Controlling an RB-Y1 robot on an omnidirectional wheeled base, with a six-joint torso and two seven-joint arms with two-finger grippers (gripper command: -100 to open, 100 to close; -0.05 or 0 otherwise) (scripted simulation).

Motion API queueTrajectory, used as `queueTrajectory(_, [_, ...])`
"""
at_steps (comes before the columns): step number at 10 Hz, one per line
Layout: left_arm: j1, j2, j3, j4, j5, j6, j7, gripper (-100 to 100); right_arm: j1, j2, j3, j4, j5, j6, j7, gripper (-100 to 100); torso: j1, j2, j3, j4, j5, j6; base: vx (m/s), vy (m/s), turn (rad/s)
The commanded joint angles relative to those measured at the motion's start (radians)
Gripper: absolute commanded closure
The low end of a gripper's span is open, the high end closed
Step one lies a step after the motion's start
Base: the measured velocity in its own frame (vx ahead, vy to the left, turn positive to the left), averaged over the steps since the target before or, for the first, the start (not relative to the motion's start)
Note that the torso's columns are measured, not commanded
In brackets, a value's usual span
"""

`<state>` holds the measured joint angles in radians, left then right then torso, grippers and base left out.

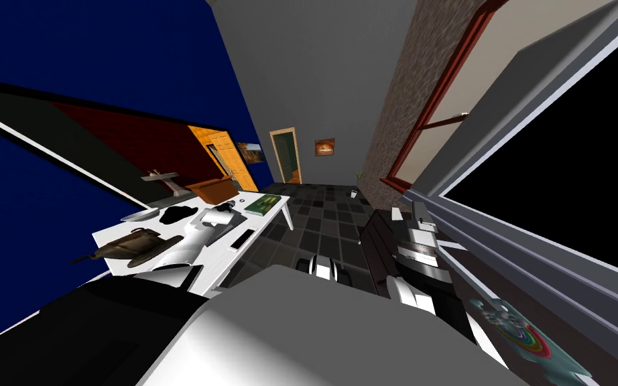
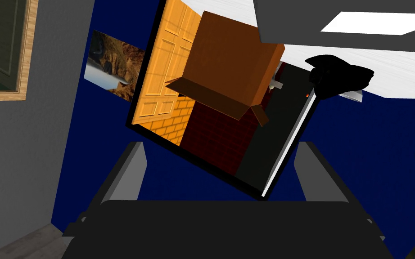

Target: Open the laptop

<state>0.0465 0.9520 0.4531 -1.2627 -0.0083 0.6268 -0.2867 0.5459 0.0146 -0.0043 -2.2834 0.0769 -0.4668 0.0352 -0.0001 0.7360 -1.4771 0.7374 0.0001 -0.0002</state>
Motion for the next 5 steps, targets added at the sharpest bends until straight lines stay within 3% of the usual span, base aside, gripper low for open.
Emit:
queueTrajectory(1, [0.000, 0.000, 0.000, 0.000, 0.000, 0.000, 0.000, 0, 0.000, 0.000, 0.000, 0.000, 0.000, 0.000, 0.000, 0, 0.000, 0.000, 0.000, 0.000, 0.000, 0.000, 0.000, 0.000, 0.000])
queueTrajectory(5, [0.000, 0.000, 0.000, 0.000, 0.000, 0.000, 0.000, 0, 0.000, 0.000, 0.000, 0.000, 0.000, 0.000, 0.000, 0, 0.000, 0.002, 0.001, 0.001, 0.000, 0.000, 0.000, 0.000, 0.000])
